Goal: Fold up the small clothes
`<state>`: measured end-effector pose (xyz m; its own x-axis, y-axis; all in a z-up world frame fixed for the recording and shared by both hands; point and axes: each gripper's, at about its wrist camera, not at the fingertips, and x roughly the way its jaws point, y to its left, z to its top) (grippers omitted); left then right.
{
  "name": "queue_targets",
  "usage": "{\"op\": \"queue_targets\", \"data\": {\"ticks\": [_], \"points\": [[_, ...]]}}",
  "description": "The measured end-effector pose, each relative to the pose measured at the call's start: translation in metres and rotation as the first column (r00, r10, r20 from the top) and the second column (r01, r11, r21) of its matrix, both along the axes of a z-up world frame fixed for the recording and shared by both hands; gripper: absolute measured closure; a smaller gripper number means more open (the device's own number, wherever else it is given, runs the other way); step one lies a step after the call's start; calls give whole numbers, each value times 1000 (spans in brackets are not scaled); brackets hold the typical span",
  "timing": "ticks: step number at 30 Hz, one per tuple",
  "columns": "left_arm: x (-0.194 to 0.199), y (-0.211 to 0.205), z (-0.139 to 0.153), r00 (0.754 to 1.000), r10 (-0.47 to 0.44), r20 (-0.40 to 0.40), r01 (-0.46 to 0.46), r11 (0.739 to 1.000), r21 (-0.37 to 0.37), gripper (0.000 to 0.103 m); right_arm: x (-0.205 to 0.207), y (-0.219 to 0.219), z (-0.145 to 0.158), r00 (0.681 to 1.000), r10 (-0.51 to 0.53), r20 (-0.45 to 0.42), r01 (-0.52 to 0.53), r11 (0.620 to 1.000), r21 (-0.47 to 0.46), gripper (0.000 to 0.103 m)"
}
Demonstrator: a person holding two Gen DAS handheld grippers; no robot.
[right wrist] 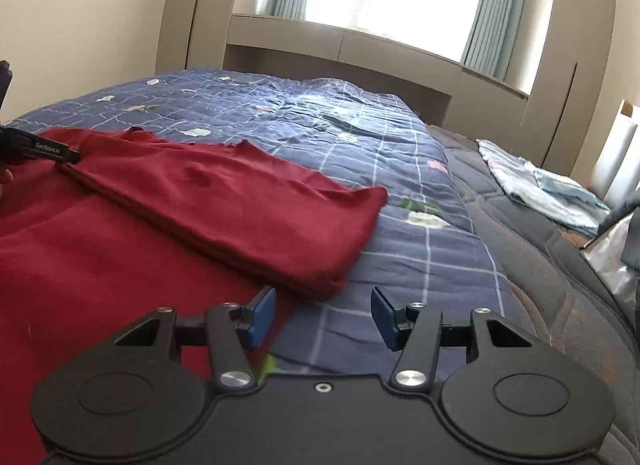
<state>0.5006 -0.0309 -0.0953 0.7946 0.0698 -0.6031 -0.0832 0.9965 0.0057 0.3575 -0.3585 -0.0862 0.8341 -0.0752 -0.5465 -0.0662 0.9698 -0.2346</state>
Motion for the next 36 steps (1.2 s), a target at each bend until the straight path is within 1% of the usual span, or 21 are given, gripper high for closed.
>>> {"op": "queue_targets", "data": {"ticks": [2,6,7,8,10,11,12,13,15,17,18,20,22,23,25,27,28,29,31,34,36], "points": [[0,0,0,1000,1,1,-1,1000,0,32,11,4,-4,999,-38,8,38,998,-40,48],[-1,1,-1,1000,13,3,-13,1000,-3,28,23,3,-9,996,-83,23,85,995,-56,50],[-1,1,-1,1000,13,3,-13,1000,-4,28,21,3,-8,995,-88,41,90,994,-62,62],[-1,1,-1,1000,12,3,-12,1000,-3,28,18,4,-7,993,-104,60,108,991,-79,83],[-1,1,-1,1000,14,3,-14,1000,2,28,13,3,-7,977,-186,105,199,971,-136,102],[-1,1,-1,1000,14,4,-14,1000,3,28,12,-4,-6,966,-232,112,245,961,-130,103],[-1,1,-1,1000,14,4,-14,1000,3,27,14,-12,-6,964,-253,86,260,961,-93,103],[-1,1,-1,1000,14,4,-14,1000,3,27,15,-19,-6,967,-249,57,252,966,-51,103],[-2,1,-1,1000,15,4,-15,1000,2,27,13,-20,-4,973,-222,57,225,973,-48,99],[-1,1,-1,1000,14,4,-14,1000,3,27,6,-15,5,979,-183,89,187,981,-40,84],[-1,1,-1,1000,15,4,-15,1000,3,26,3,-13,10,979,-178,98,181,983,-23,81],[-1,1,-1,1000,14,4,-14,1000,2,26,0,-16,20,980,-169,108,163,985,60,63],[-1,1,-1,1000,14,4,-14,1000,2,26,6,-23,27,985,-143,92,125,977,172,50],[-1,0,-1,1000,14,4,-14,1000,3,26,9,-24,28,988,-140,71,121,969,216,49],[-1,1,-1,1000,15,4,-15,1000,3,26,22,-31,27,991,-136,5,127,939,319,49],[-1,1,-1,1000,15,4,-15,1000,1,25,34,-35,21,985,-167,-48,173,921,349,58],[-1,1,-1,1000,17,3,-17,1000,0,25,39,-38,17,975,-204,-83,220,914,341,79],[-1,1,-1,1000,18,3,-18,1000,-3,24,38,-40,14,968,-229,-105,251,903,350,90],[-1,2,-1,1000,18,2,-18,1000,-8,23,36,-46,8,957,-260,-131,291,882,372,88],[0,2,-1,1000,19,-1,-19,1000,-12,20,31,-39,8,947,-300,-116,321,906,276,86],[0,4,1,1000,11,-3,-11,1000,-22,16,21,-40,13,948,-303,-100,319,906,277,80]]}}
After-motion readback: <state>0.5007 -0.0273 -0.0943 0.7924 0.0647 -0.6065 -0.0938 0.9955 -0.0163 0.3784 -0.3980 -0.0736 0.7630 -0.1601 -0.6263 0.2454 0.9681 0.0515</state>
